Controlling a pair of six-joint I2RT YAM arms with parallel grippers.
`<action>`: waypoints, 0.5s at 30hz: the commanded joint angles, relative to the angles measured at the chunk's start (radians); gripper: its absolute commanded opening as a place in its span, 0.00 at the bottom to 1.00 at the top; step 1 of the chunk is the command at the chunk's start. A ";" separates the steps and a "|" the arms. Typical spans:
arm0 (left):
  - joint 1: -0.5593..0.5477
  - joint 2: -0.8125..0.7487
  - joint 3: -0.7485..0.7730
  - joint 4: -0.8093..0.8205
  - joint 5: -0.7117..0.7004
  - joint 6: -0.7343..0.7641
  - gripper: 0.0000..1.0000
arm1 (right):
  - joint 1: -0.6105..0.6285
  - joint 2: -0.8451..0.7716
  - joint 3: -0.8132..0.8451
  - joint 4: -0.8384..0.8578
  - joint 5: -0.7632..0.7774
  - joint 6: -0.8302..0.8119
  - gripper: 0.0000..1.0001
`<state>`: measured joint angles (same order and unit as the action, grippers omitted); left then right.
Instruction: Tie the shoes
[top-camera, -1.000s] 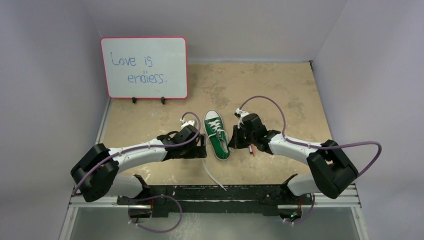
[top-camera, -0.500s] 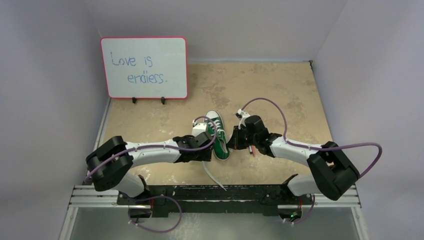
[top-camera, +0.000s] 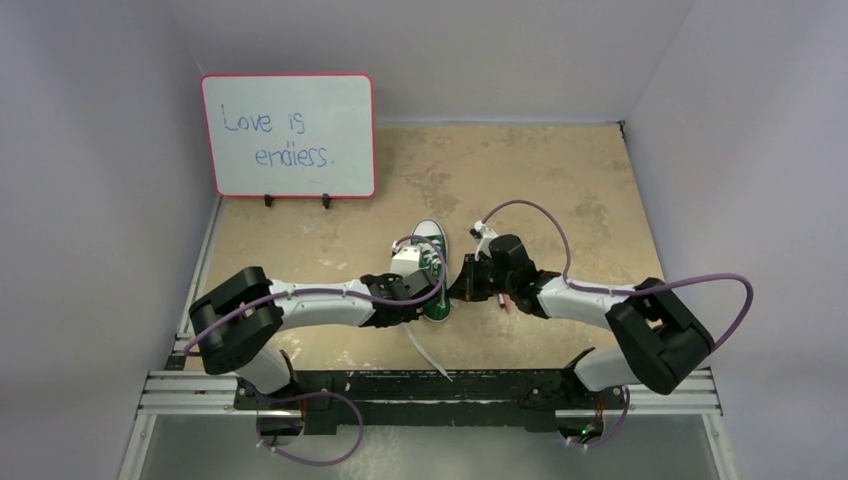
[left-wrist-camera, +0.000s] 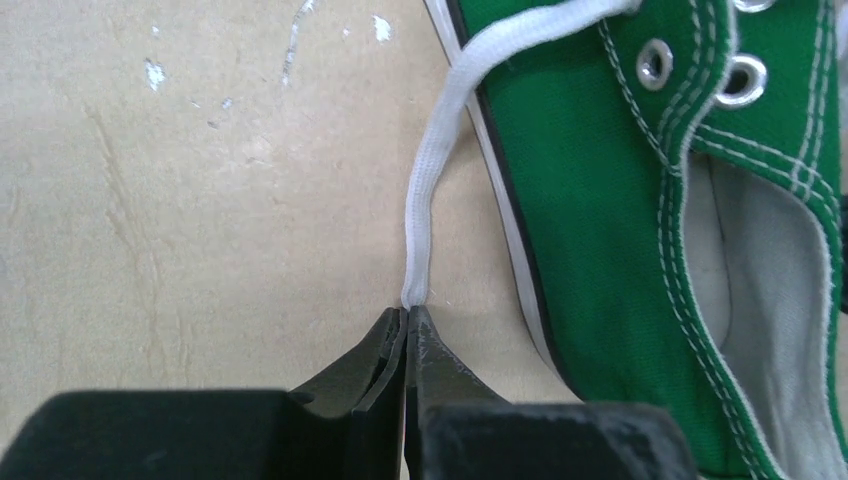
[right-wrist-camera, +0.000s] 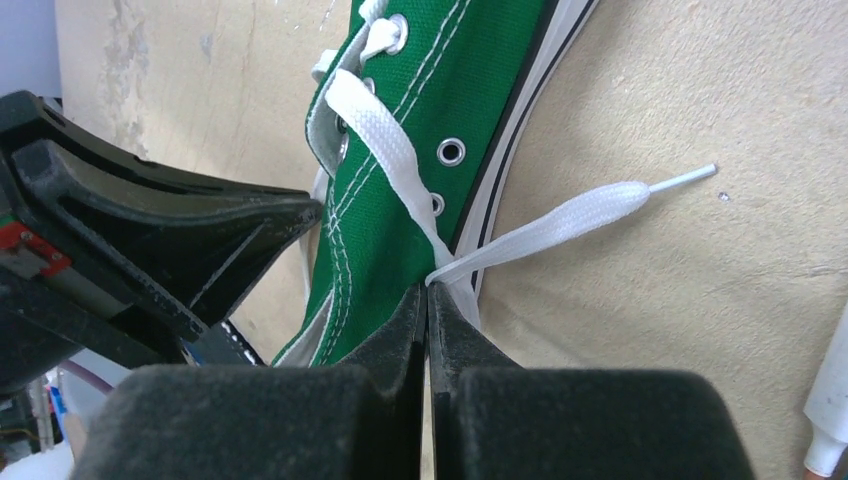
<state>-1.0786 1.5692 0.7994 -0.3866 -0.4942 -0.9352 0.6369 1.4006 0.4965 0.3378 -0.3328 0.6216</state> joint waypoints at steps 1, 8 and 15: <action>0.046 -0.003 -0.011 -0.080 -0.023 0.003 0.00 | 0.012 -0.007 -0.041 0.077 -0.043 0.056 0.00; 0.104 -0.204 -0.081 -0.006 -0.020 0.009 0.00 | 0.011 -0.074 -0.071 0.028 -0.018 0.090 0.00; 0.156 -0.252 -0.098 -0.034 -0.026 0.054 0.00 | -0.091 -0.255 -0.016 -0.200 0.129 0.003 0.00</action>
<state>-0.9493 1.3323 0.7086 -0.4137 -0.5022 -0.9215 0.6144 1.2411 0.4316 0.2684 -0.2985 0.6827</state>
